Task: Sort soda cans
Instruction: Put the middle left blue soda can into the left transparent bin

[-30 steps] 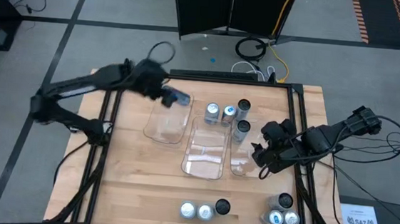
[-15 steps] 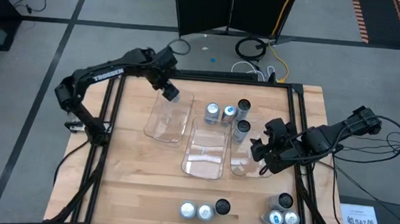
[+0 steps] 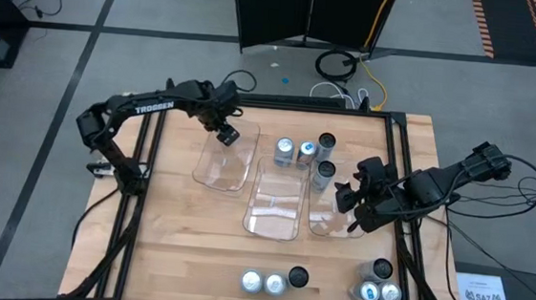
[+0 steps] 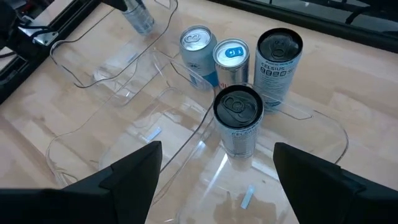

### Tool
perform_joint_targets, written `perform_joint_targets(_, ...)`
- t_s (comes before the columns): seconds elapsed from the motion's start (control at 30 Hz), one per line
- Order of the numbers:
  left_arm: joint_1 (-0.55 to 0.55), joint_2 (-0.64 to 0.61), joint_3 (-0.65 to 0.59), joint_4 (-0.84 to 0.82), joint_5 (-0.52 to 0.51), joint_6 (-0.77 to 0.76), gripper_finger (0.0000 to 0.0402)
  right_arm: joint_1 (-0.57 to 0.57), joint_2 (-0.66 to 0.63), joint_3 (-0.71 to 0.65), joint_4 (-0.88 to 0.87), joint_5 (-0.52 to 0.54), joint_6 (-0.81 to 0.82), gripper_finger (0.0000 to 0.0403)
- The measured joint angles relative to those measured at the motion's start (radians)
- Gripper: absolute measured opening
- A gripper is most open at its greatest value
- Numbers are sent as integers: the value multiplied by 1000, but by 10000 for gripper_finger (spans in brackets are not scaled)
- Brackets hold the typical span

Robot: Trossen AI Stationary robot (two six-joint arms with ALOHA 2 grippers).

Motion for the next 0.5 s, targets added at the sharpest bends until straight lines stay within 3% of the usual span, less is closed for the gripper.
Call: perform_joint_targets(0.5, -13, -1, 1, -12, 11, -18, 270, 0, 0, 0, 0, 0, 6, 302)
